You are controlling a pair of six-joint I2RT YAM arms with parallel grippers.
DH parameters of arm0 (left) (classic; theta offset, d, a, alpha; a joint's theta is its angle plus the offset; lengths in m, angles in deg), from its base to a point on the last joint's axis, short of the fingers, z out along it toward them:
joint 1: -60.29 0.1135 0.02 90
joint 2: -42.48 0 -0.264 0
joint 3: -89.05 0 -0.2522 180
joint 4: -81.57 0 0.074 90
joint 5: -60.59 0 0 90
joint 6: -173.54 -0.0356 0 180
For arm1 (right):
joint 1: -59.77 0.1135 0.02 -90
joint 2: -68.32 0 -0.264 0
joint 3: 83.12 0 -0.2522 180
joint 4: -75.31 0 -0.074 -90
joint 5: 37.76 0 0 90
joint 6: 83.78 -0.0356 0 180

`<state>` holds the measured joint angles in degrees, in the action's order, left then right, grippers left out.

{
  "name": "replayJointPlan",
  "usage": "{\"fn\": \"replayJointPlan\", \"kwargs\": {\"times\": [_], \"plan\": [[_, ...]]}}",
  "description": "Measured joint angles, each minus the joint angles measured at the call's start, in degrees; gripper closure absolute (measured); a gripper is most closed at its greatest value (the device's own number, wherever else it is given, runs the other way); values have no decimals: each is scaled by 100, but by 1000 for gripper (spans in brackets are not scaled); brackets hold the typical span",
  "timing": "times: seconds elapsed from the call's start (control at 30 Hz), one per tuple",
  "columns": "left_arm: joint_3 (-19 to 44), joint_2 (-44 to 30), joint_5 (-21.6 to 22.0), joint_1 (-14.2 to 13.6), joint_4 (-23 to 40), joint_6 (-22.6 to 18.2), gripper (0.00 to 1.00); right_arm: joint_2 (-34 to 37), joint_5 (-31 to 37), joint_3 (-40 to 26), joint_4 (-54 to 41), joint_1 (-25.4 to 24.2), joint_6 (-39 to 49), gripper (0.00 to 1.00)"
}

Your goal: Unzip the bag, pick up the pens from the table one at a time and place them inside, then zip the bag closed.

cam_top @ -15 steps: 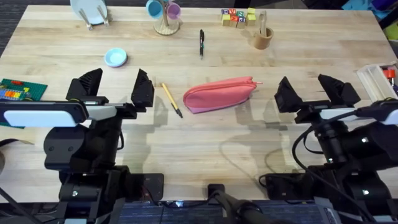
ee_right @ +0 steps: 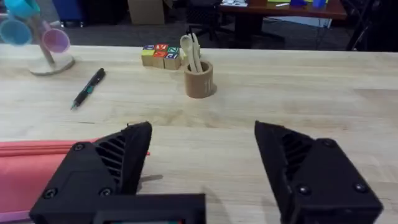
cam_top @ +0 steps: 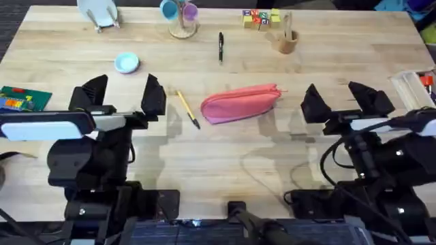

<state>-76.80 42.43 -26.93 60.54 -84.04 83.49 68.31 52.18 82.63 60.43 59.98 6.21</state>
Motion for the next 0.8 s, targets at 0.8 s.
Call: {"fn": "replayJointPlan", "kwargs": {"times": [0.8], "plan": [[853,-376,324,0,737,-20,7,808,313,-1305,-1768,-2,-90,6]]}}
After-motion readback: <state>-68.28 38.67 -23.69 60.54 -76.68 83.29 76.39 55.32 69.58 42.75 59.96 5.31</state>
